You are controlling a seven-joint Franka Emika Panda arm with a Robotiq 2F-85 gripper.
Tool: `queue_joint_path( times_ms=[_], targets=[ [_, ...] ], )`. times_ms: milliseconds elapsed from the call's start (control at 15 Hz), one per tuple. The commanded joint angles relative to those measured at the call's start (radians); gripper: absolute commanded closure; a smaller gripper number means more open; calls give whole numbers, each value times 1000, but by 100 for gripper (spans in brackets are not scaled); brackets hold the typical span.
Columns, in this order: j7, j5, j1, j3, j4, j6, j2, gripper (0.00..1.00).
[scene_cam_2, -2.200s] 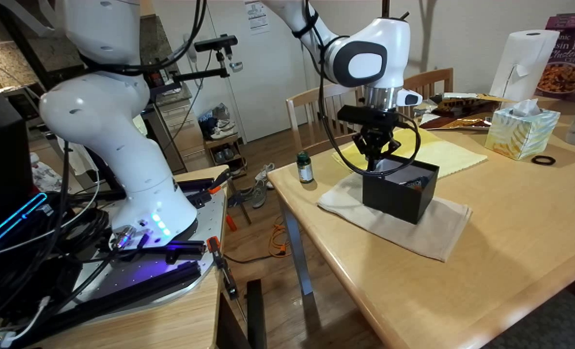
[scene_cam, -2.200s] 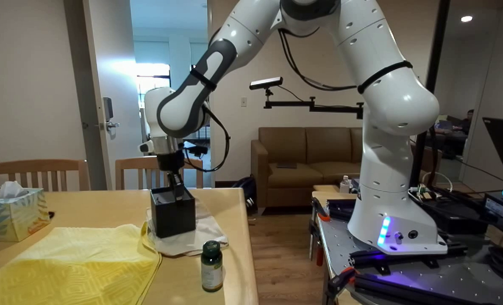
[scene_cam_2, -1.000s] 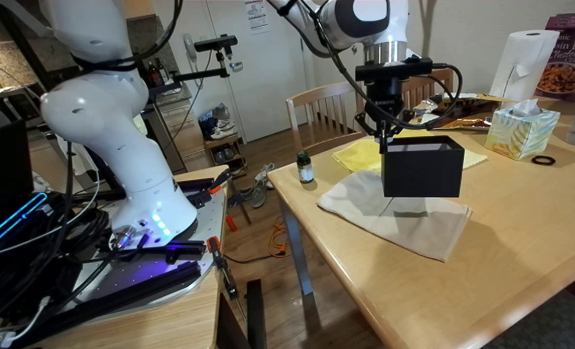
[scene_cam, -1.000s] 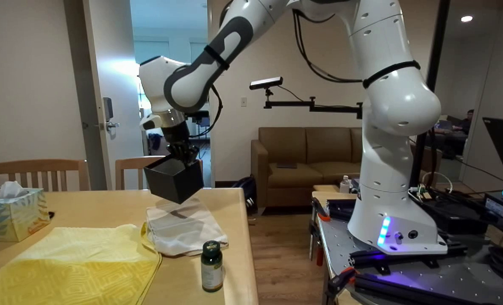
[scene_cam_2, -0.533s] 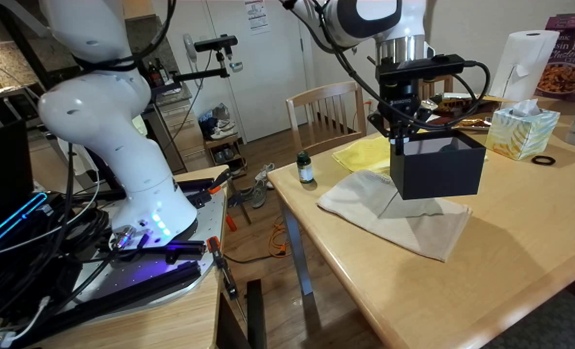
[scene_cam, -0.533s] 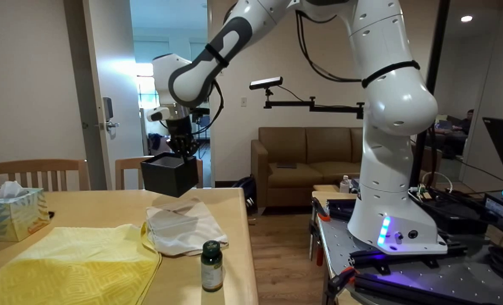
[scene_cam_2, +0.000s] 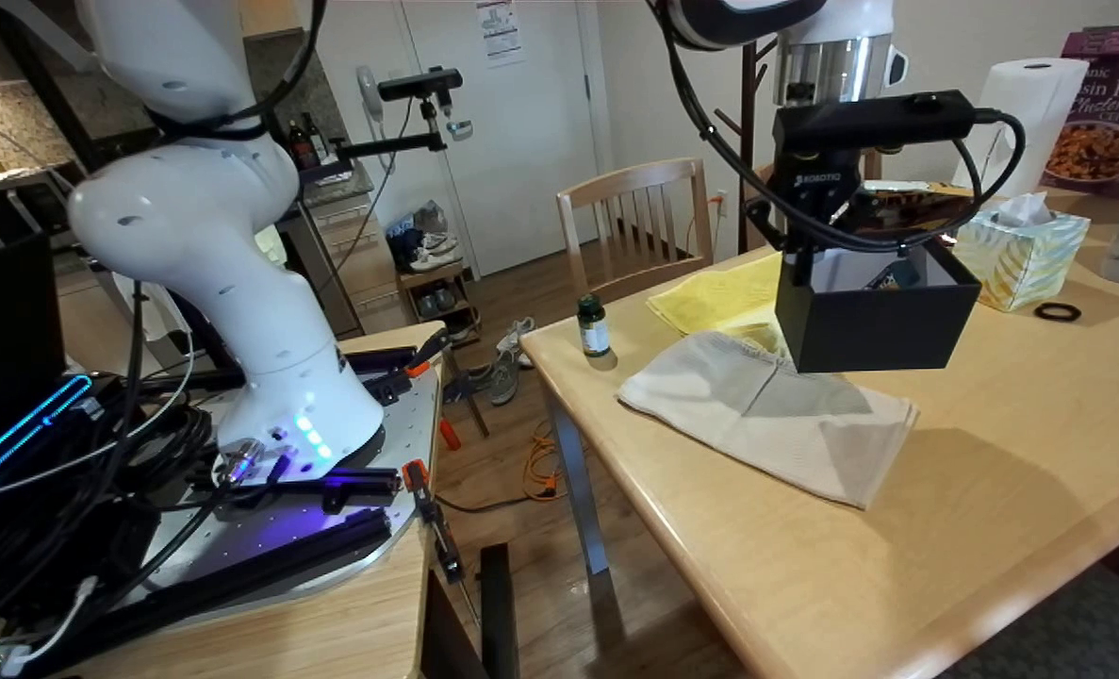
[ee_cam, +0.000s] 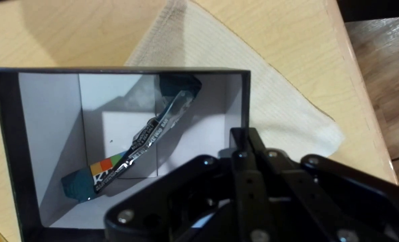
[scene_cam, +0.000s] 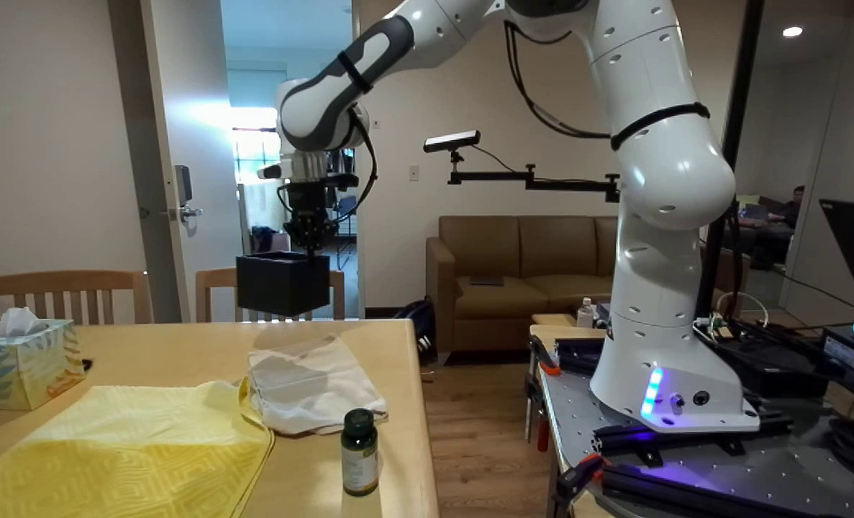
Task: Move the box backwards.
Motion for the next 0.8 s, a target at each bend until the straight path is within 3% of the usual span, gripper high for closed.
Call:
queue_joint_path(
  times_ms=[0,267,733],
  targets=[
    [-55,-74,22,-17,72,-56,52,99],
    [-98,-225,58,-24,120,-103,105,99],
    [-269,-386,85,-19,146,-35,136,99]
  ],
)
